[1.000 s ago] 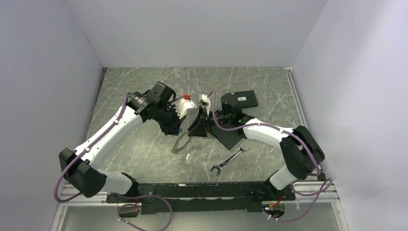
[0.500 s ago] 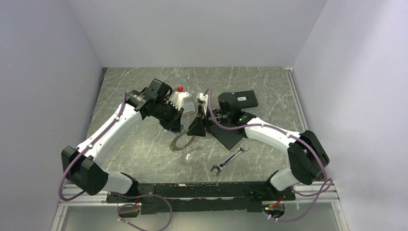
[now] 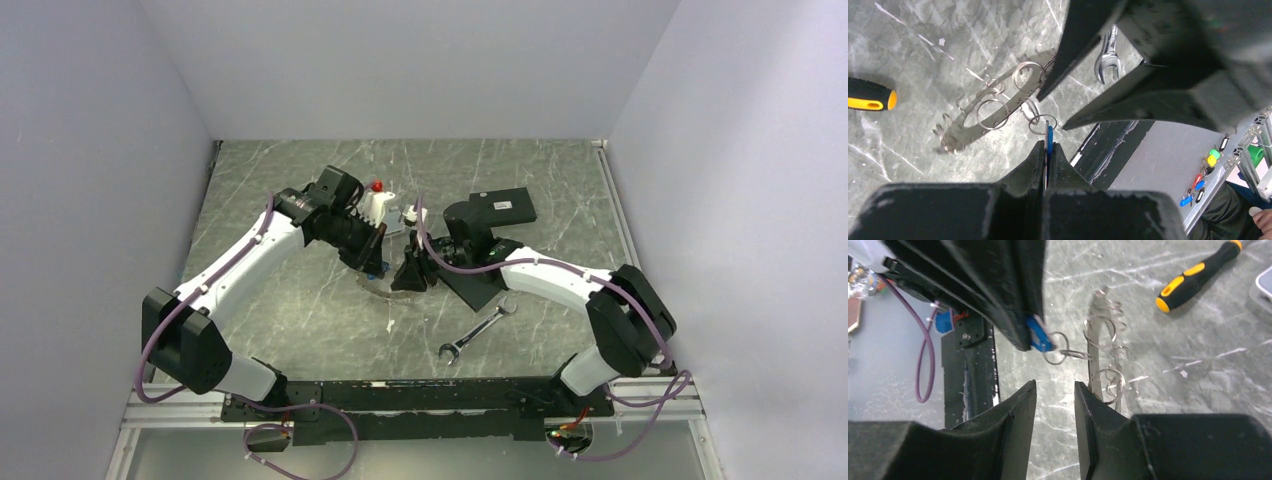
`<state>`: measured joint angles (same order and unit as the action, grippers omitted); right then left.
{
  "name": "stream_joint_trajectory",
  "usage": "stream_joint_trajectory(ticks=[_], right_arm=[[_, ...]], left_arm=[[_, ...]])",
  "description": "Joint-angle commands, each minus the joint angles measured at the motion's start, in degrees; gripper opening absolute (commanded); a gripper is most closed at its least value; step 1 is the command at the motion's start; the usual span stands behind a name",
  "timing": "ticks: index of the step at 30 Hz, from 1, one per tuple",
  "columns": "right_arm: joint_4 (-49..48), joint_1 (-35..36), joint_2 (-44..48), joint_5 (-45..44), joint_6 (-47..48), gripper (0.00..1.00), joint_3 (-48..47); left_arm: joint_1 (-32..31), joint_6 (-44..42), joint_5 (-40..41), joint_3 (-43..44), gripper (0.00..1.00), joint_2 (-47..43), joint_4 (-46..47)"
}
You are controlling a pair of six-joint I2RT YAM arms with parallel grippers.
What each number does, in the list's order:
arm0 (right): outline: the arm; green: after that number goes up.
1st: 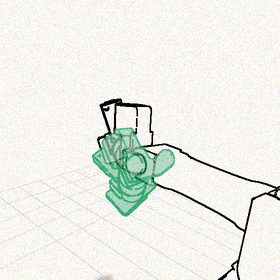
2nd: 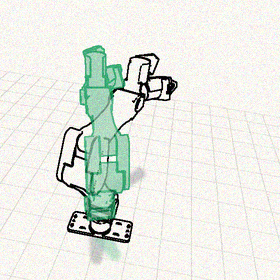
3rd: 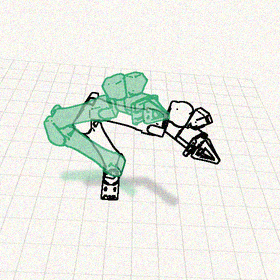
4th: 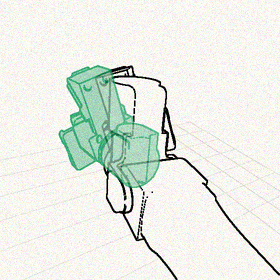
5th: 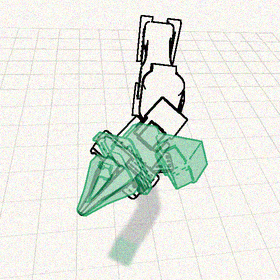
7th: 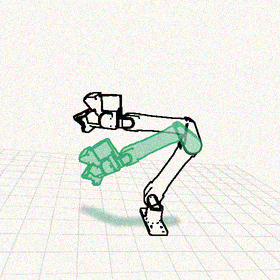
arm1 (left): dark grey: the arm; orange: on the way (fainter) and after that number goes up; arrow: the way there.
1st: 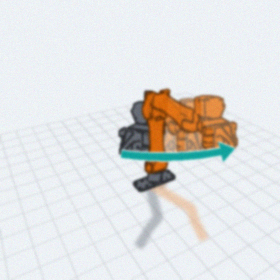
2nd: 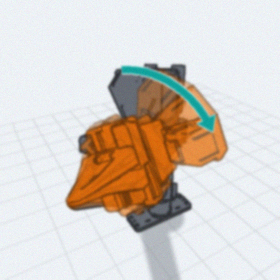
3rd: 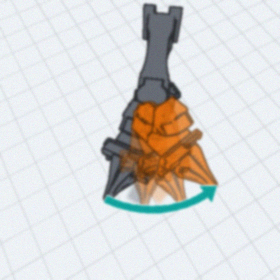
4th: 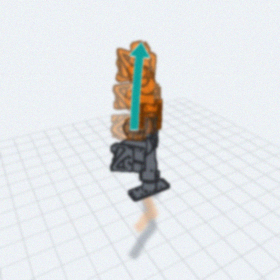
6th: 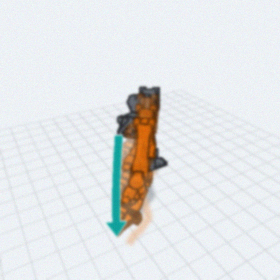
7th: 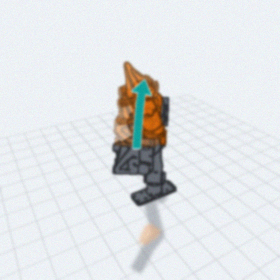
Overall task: Remove the keys from the keyring
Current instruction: Remove the key from the keyring.
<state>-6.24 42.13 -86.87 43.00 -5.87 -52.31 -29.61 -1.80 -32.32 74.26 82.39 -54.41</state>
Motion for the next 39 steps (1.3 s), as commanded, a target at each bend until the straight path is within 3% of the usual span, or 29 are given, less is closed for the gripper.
stream_joint_trajectory(ticks=[1,8,13,22,39], right_arm=[[2.47,-0.47,-1.97,-2.35,4.11,0.37,-0.87],[1.19,-1.67,-1.97,-4.39,5.18,0.38,-0.31],[-3.06,-2.32,1.22,-0.67,6.72,0.41,1.65],[-2.19,-2.32,1.31,6.41,12.67,0.42,-1.08],[-8.64,-2.34,1.16,2.82,9.14,0.49,1.57]], left_arm=[[-0.19,2.42,-4.36,0.24,0.00,-0.30,2.11],[-0.19,3.28,-4.83,-0.24,0.00,-0.64,2.07],[-0.19,3.32,-4.39,-0.96,0.00,-0.52,2.76],[-0.19,2.93,-4.83,-1.65,0.00,1.21,4.49],[-0.19,2.49,-10.87,0.84,0.00,3.07,4.56]])
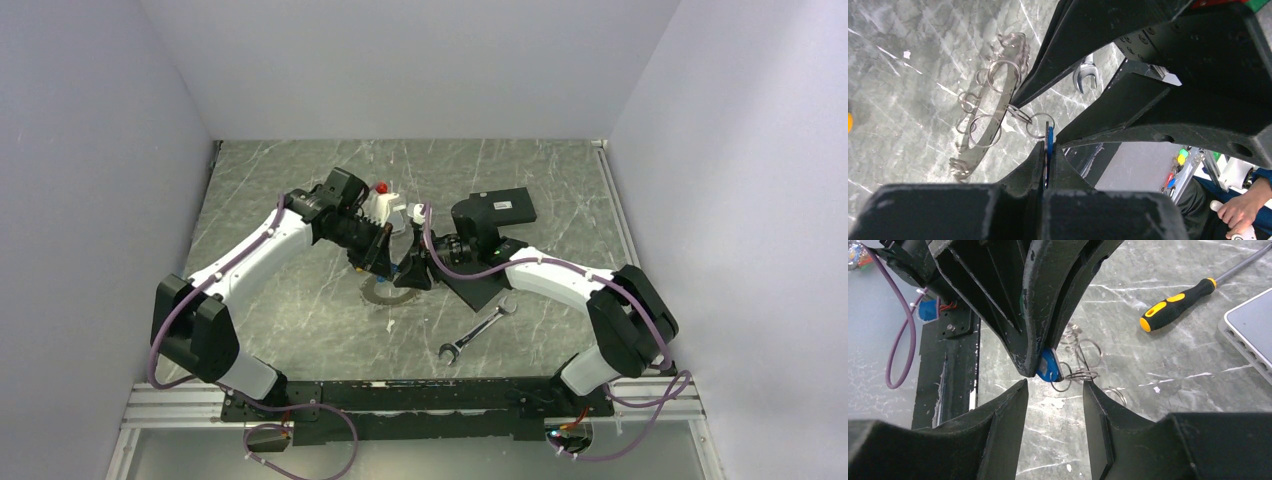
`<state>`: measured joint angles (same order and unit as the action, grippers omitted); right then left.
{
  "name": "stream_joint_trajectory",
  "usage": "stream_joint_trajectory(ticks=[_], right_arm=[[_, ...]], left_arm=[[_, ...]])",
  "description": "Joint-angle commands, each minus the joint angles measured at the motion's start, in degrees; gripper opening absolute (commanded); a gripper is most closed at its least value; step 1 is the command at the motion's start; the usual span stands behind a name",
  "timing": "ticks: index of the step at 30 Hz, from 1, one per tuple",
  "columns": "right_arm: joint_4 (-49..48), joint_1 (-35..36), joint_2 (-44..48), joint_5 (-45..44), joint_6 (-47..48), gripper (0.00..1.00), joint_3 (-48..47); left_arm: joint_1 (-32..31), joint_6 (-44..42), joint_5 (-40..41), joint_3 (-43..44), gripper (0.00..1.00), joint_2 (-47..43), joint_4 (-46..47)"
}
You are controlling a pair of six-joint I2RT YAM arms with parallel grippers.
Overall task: Remove the keys from the keyring
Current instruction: Remove the key from the keyring.
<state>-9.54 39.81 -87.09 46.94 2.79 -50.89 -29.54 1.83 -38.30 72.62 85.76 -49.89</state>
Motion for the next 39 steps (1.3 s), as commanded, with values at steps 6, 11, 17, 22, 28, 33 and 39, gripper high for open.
stream_joint_trajectory(ticks=[6,11,17,22,28,33,39], right_arm=[[-5.76,-0.97,1.35,0.70,2.51,0.49,0.59],[-6.04,-1.99,2.02,3.97,3.04,0.48,1.52],[-7.37,-2.71,2.79,4.41,3.17,0.38,2.79],[-8.94,-2.98,2.81,6.90,4.01,0.31,3.28],[-11.39,-3.65,3.10,6.91,3.00,0.16,4.03],[-11.85,-4.59,3.75,6.67,2.72,0.00,4.57],[-9.67,-4.92,3.93,7.10,4.67,0.00,4.85]], left_arm=[[-0.26,-5.43,-6.23,4.35,0.00,-1.09,-3.86],[-0.42,-6.52,-7.42,4.40,0.00,-1.20,-4.59],[-1.40,-6.21,-8.18,6.00,0.00,1.27,-3.81],[-1.66,-5.51,-8.25,7.09,0.00,2.95,-3.17],[-1.66,-4.98,-8.58,7.24,0.00,3.48,-2.92],[-1.58,-4.67,-8.18,6.69,0.00,2.73,-3.11],[0.57,-4.81,-5.31,7.04,0.00,0.83,-3.67]])
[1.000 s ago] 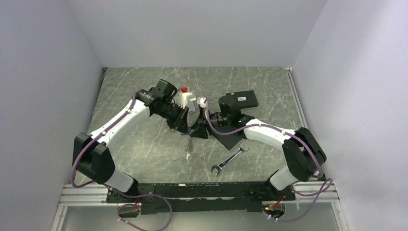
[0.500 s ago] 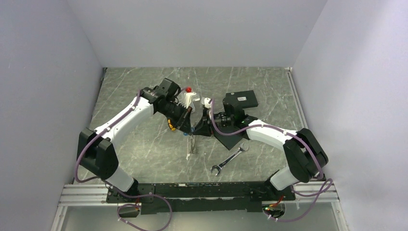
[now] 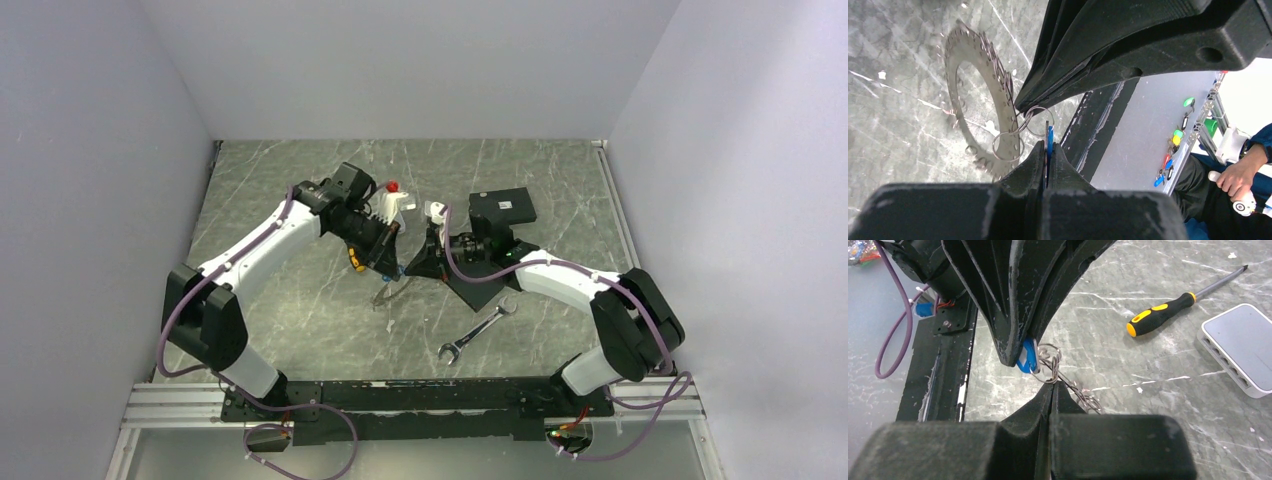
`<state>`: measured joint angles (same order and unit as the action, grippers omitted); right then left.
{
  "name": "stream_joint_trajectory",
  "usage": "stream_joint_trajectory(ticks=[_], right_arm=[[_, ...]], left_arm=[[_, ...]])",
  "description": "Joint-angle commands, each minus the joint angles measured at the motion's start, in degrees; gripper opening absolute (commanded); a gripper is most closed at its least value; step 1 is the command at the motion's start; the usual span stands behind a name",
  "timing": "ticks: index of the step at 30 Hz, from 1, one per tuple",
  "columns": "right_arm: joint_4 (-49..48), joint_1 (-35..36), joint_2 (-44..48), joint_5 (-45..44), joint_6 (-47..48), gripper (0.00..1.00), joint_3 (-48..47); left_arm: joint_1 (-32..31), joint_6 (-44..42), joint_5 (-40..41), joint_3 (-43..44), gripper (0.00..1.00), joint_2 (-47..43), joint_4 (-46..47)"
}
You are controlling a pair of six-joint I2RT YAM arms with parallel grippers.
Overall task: Remove the keys from the keyring
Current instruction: Remove the key from the keyring.
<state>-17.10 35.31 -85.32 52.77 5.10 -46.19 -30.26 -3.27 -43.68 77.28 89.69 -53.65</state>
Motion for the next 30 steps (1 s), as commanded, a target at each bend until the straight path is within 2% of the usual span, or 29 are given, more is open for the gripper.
stream_joint_trajectory(ticks=[1,13,23,30], right_arm=[[-1.80,-0.42,2.22,1.40,2.79,0.00,0.34],[-3.86,-1.37,2.56,2.72,2.24,0.00,2.51],[-12.15,-1.95,1.70,5.60,-3.99,0.00,5.61],[-12.71,-2.39,1.21,5.60,-3.57,0.00,6.02]], left_arm=[[1.67,0.30,0.83,2.50,0.00,-3.53,0.05],[3.72,-1.33,5.22,0.00,0.00,-5.75,0.53],[3.30,-5.96,4.52,-1.11,0.00,-3.52,-0.44],[3.02,-7.29,2.51,-0.91,0.00,-1.22,-1.68]])
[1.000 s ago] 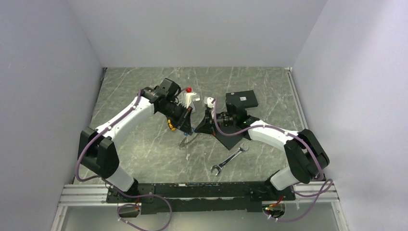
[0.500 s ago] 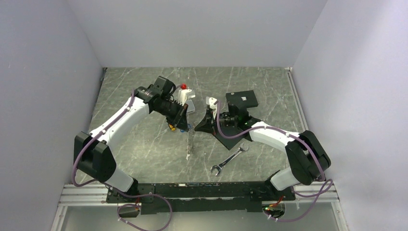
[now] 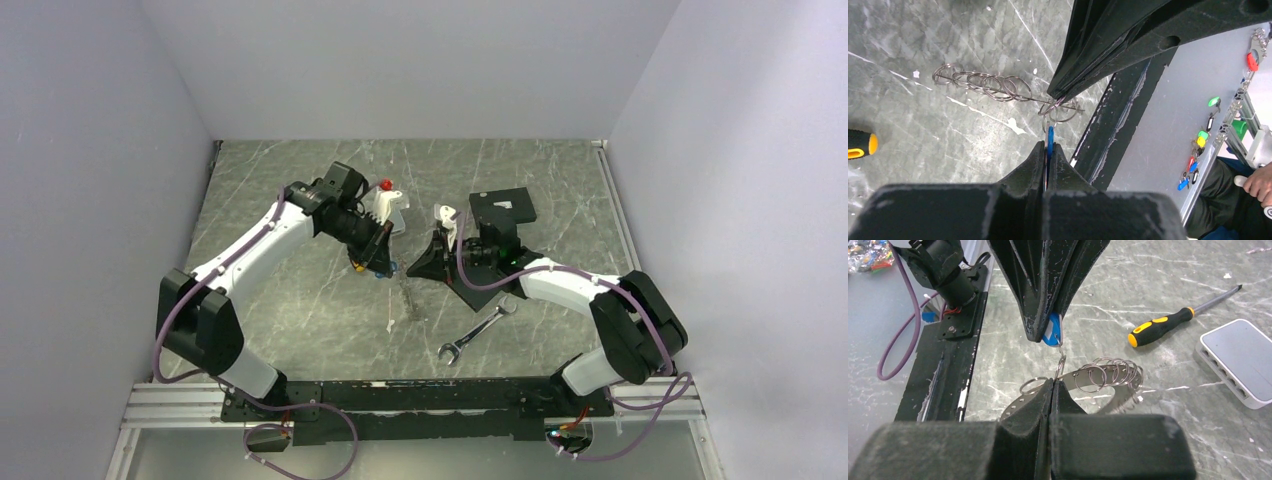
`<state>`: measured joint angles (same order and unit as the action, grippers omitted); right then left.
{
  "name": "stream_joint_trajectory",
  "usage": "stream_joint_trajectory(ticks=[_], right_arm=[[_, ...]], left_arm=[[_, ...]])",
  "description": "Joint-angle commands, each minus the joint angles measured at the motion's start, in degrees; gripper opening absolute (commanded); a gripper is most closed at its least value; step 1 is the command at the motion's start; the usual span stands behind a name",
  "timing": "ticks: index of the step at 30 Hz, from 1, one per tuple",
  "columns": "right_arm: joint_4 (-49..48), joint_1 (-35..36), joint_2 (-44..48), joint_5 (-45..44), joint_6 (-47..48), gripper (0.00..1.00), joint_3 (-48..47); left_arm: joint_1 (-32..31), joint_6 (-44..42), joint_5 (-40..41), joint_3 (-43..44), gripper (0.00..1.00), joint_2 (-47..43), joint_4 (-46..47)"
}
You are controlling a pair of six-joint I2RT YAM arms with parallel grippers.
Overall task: Remove the keys from the keyring
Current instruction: Remove the key from the keyring.
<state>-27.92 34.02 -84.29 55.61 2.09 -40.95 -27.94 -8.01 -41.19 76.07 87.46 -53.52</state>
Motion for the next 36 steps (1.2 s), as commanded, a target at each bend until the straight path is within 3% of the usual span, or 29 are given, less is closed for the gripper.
stream_joint_trajectory(ticks=[1,36], right_arm=[[-2.06,-1.11,0.10,2.81,-0.61,0.00,0.83],[-13.01,-2.64,-0.45,5.25,-6.84,0.00,4.41]], left_arm=[[0.70,-2.27,-0.29,-0.12,0.00,1.16,-1.59],[0.98,4.89,-3.98,-6.88,0.00,3.47,5.27]])
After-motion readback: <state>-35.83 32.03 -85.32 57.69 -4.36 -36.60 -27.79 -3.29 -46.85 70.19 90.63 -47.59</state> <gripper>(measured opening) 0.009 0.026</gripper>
